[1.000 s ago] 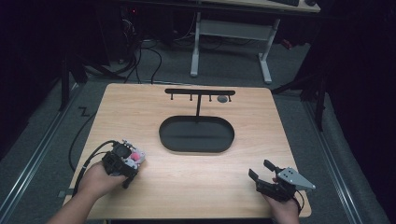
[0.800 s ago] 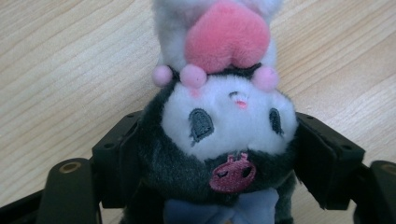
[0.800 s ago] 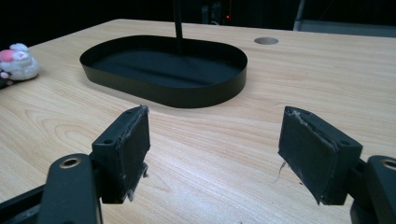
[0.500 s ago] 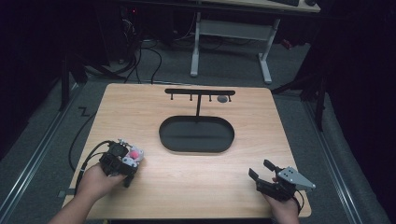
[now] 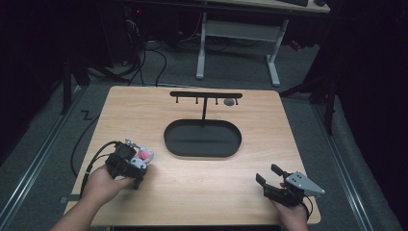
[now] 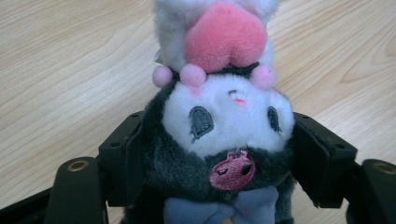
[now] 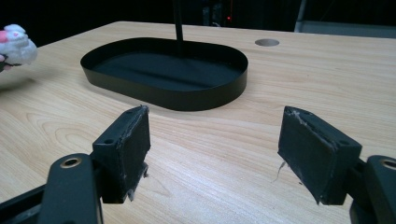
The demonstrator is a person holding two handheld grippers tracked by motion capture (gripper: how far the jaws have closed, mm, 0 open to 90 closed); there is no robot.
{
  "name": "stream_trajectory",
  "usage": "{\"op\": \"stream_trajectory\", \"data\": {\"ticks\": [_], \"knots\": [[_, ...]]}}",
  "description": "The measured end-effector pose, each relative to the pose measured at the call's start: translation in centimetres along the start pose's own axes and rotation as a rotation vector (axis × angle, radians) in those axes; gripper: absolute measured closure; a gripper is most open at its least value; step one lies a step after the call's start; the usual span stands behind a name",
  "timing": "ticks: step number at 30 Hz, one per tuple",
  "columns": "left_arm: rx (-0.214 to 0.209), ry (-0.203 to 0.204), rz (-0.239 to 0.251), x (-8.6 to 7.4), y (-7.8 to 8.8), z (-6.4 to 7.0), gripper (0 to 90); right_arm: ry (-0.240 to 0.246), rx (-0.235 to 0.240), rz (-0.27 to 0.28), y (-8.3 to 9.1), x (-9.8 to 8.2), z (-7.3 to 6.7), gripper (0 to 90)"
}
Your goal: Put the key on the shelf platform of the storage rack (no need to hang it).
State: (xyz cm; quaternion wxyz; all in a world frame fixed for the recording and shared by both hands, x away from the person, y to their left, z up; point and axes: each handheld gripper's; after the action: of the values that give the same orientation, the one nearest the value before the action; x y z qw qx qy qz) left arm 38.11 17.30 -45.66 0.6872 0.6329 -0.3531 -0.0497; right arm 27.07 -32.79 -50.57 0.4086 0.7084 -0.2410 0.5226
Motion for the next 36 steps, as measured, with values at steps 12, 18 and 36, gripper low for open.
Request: {"op": "stream_trajectory", "data": {"ticks": [12, 18, 36], "knots": [[-0.046, -0.001, 0.004, 1.5, 0.1, 0.3, 27.9, -0.005, -0.008, 0.002, 0.3, 0.0, 0.1, 25.3], [-0.042, -0.026, -0.009, 2.6, 0.1, 1.0, 27.9, -0.002, -0.011, 0.008, 0.6, 0.0, 0.1, 25.3], [-0.035, -0.089, -0.087, 6.7, -0.5, 2.4, 27.7, -0.005, -0.007, 0.007, 0.5, -0.1, 0.1, 25.4]]}}
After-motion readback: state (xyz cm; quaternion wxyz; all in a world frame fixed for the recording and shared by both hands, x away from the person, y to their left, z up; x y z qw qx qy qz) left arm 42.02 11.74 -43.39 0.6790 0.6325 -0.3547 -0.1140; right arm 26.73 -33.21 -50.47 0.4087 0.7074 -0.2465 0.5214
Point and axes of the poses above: each handheld gripper's, and its own axes: y roughly backward along the jaws, x roughly out of its top, z roughly to its right, and after that the axes turned 7 degrees about x, right-handed
